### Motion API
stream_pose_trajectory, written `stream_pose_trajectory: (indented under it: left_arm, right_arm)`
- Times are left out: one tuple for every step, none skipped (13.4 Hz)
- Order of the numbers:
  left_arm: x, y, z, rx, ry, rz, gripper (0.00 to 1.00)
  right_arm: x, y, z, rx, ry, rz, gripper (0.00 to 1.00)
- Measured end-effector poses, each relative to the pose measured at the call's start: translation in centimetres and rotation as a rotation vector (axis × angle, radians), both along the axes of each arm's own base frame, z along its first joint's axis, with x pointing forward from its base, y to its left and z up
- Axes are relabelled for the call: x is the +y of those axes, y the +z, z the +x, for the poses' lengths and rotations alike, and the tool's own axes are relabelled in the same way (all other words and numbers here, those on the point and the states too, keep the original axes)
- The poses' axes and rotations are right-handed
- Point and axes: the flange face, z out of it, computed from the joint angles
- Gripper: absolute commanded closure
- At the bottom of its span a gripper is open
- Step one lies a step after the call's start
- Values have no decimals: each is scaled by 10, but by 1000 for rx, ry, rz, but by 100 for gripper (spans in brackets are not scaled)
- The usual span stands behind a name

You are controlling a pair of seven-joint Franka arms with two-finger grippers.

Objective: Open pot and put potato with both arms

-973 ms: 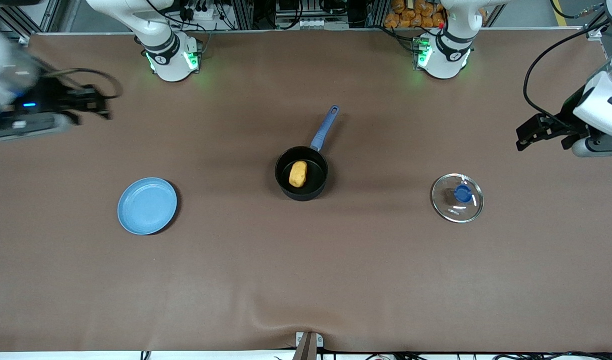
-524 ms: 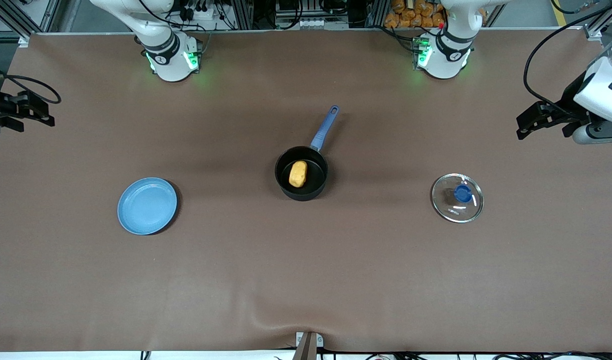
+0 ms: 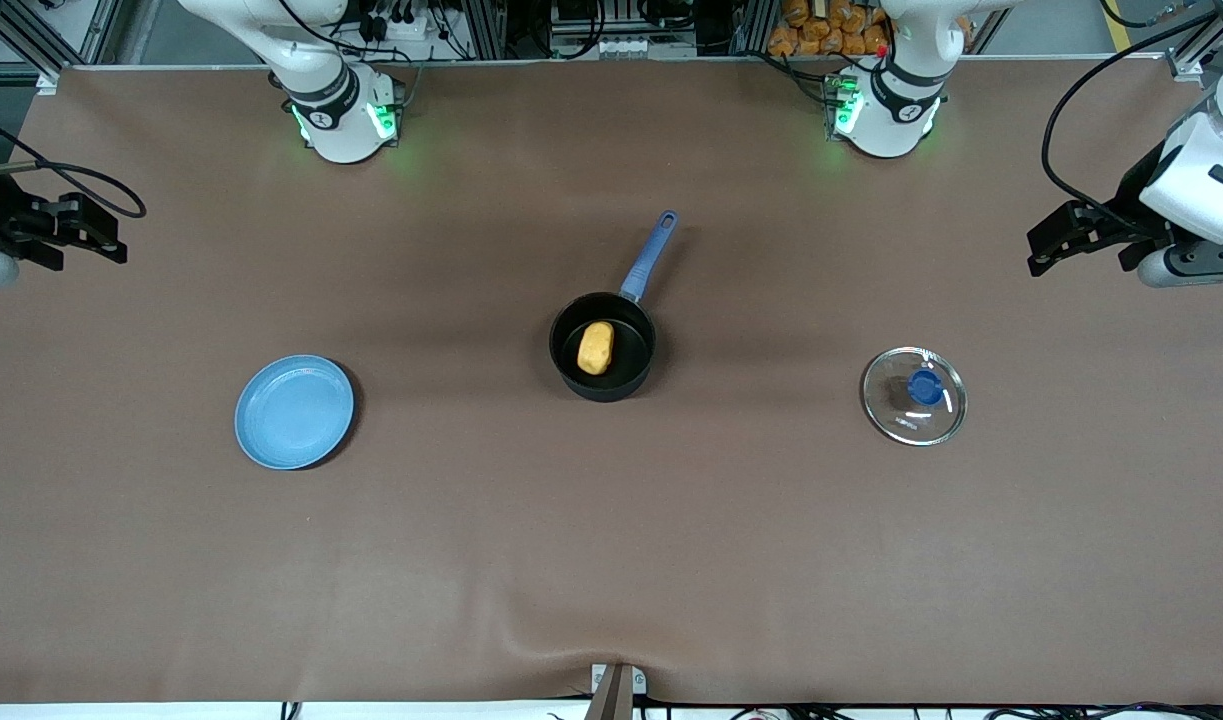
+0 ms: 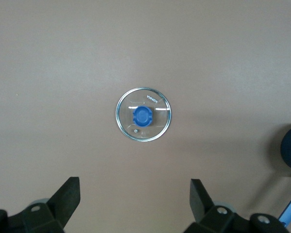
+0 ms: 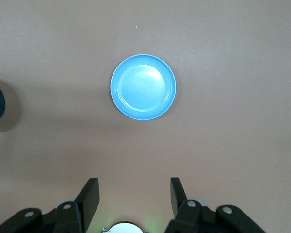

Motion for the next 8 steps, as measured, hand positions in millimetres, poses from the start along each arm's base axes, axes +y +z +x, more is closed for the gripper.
stream_pose_trajectory:
  left_arm:
    - [0,1,0,-3,0,0,0]
    - [0,3,0,-6,1,0,0]
    - [1,5,0,-10,2,-1,0]
    - [2,7,0,-14,4,-1,0]
    - [3,9,0,-18,6,-2,0]
    - [5,10,1,-21,10,-2,0]
    - [7,12,1,-22,12,-2,0]
    - [8,13,0,-18,14,-2,0]
  right_arm:
    - [0,1,1,-8,0,0,17]
    - [0,1,2,-16,-1,0,0]
    - [0,2,4,-29,-2,-1,0]
    - [0,2,7,-51,-4,-1,0]
    - [0,3,10,-69,-8,-1,0]
    - [-1,2,12,-79,-10,-2,0]
    - [-2,1,13,-80,-12,-2,0]
    - [-3,0,14,-79,-19,-2,0]
